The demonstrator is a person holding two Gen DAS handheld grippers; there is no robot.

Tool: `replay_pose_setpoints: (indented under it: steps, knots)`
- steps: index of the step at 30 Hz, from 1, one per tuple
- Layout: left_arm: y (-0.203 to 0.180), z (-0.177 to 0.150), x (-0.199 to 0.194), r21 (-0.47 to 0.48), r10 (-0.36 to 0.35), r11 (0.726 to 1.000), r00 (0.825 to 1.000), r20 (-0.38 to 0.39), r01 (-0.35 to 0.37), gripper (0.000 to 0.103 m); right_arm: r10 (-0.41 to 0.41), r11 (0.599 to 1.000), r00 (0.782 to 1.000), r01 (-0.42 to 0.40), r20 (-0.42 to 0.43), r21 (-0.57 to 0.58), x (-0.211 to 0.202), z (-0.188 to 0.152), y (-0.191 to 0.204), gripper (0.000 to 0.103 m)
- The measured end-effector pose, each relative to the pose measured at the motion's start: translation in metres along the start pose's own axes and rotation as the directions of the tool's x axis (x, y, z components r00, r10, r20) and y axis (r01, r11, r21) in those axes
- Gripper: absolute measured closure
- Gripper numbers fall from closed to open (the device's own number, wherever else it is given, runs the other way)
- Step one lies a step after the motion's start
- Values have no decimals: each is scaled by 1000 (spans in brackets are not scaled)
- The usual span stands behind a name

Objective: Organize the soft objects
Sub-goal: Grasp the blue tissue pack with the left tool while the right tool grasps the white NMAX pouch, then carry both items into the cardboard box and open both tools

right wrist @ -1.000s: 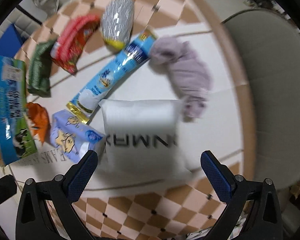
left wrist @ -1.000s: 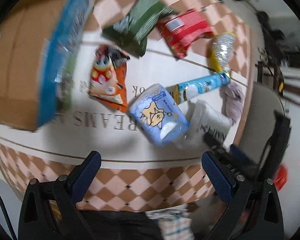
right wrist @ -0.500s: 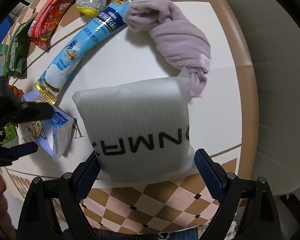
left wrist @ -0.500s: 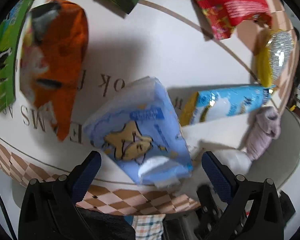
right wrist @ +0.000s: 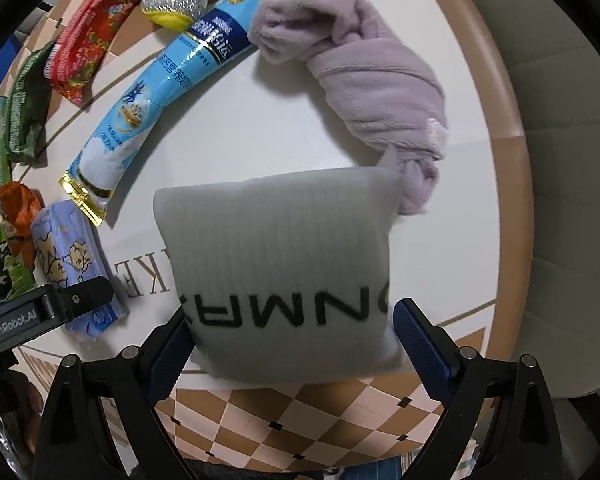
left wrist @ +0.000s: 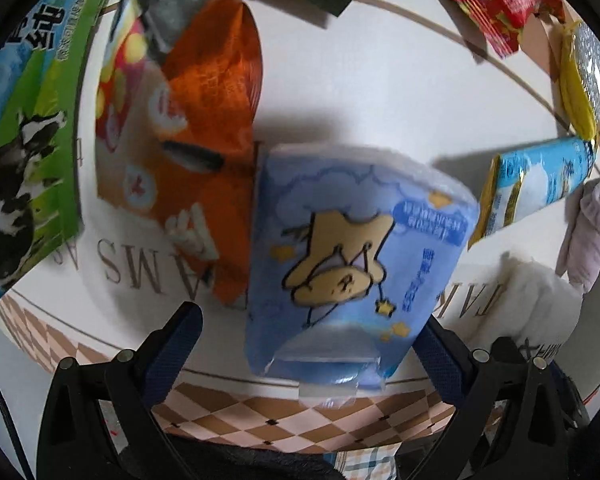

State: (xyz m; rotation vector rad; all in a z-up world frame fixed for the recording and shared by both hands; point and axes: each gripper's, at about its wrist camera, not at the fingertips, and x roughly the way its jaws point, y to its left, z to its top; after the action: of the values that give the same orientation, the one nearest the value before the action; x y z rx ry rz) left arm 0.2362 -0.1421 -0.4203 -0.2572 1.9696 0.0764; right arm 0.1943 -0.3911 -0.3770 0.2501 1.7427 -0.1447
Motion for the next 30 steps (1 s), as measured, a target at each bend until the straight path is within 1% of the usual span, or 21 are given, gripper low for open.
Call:
replay_pose_setpoints:
  steps: [1,2,3,5,6,7,8,9,10,12,13,15,18,20,23,25,26,27,29,30]
  knots:
    - [-1,3,1,6,-6,1000,1000,14,6,2,0,1000,1000,0,-7,5,2,0,-2,6]
    - [-3,3,2,14,1,1000,1000,26,-2,6,-1,1000,1000,1,-12,11,9,2,-3,6]
    - [-5,3,2,29,10,1000,999,41,-11,13,0,1000,1000,1,-17,18,11,3,-7,6]
    - [-12,3,3,74,43,996,996,81,-49,20,5,999,1000,-5,-23,32,17,3,-13,6]
    - [-17,1,2,100,67,992,991,114,-79,29,8,999,1000,-7,-22,38,19,2,-16,6]
    - [-22,-1,2,130,92,985,986,140,-110,38,12,999,1000,-11,-21,44,17,4,-20,8]
    - [-26,-3,1,154,109,979,981,160,-134,42,14,999,1000,-13,-20,45,12,5,-23,9]
    - [-29,-6,1,185,117,971,977,180,-151,49,13,999,1000,-12,-13,40,12,2,-26,13]
    - [-31,-8,2,199,124,967,974,189,-162,52,12,999,1000,-12,-9,35,6,8,-30,16]
    - [-33,-16,4,213,124,963,971,204,-167,57,4,1000,1000,-5,2,27,-1,-2,-36,22]
    - [-30,-25,2,217,118,962,971,208,-163,59,5,1000,1000,-5,9,26,-3,-8,-40,25]
    - [-22,-41,-5,236,110,958,969,219,-162,59,16,999,1000,-17,18,28,-9,-17,-47,26]
    - [-15,-64,-14,271,83,950,965,248,-152,59,59,998,998,-60,31,24,-16,-37,-50,27]
    - [-6,-84,-22,287,46,950,964,261,-123,60,89,996,995,-90,36,14,-24,-53,-54,28]
    - [14,-106,-52,303,-23,951,959,283,-67,60,136,990,989,-134,63,-32,-47,-79,-51,28]
    - [27,-117,-78,303,-67,952,946,317,-34,60,168,984,982,-162,88,-70,-64,-88,-44,28]
    - [39,-112,-94,302,-83,953,939,335,-24,60,185,980,978,-176,101,-90,-75,-93,-44,28]
    - [42,-113,-119,294,-102,956,927,362,-10,60,204,975,972,-191,118,-113,-88,-100,-38,28]
    - [68,-115,-153,282,-132,959,906,403,14,60,243,962,959,-218,150,-165,-116,-110,-22,28]
    - [81,-111,-175,274,-139,962,893,427,19,59,264,953,950,-231,167,-194,-128,-112,-3,28]
